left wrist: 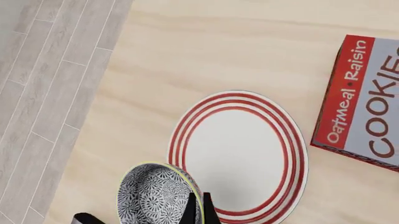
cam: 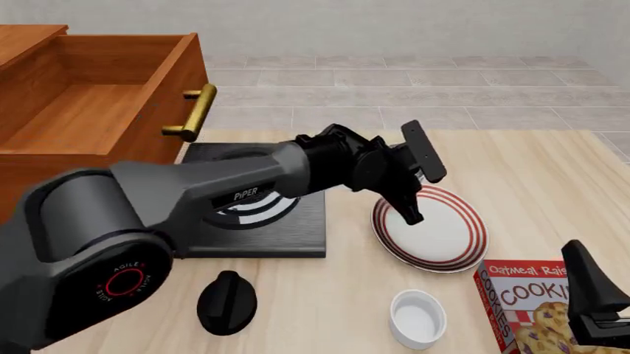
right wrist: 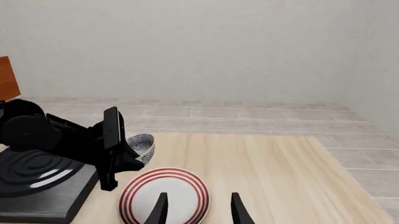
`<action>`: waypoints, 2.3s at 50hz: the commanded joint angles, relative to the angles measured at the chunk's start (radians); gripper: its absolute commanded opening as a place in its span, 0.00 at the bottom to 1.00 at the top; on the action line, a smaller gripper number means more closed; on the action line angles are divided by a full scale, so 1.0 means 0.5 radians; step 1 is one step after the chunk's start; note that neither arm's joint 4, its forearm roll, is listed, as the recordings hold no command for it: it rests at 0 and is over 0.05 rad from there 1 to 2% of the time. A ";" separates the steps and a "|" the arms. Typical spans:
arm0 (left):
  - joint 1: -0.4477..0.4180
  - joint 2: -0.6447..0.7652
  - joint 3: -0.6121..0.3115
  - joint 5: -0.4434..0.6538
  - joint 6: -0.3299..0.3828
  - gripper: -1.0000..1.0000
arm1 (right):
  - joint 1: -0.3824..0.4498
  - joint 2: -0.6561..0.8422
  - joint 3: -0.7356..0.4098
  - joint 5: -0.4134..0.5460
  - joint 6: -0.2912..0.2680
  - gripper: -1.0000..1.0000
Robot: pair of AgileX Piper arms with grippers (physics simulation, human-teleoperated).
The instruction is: Pick the akita bowl in the top layer of the wooden cabinet and place it on the plate.
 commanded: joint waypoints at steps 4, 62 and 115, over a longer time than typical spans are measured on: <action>-0.044 0.110 -0.192 0.070 -0.048 0.00 | -0.001 0.001 -0.005 0.003 0.008 1.00; -0.151 0.556 -0.815 0.413 -0.453 0.00 | -0.013 -0.001 -0.002 -0.004 0.039 1.00; -0.189 0.691 -0.944 0.534 -0.665 0.00 | -0.013 0.002 -0.003 -0.006 0.032 1.00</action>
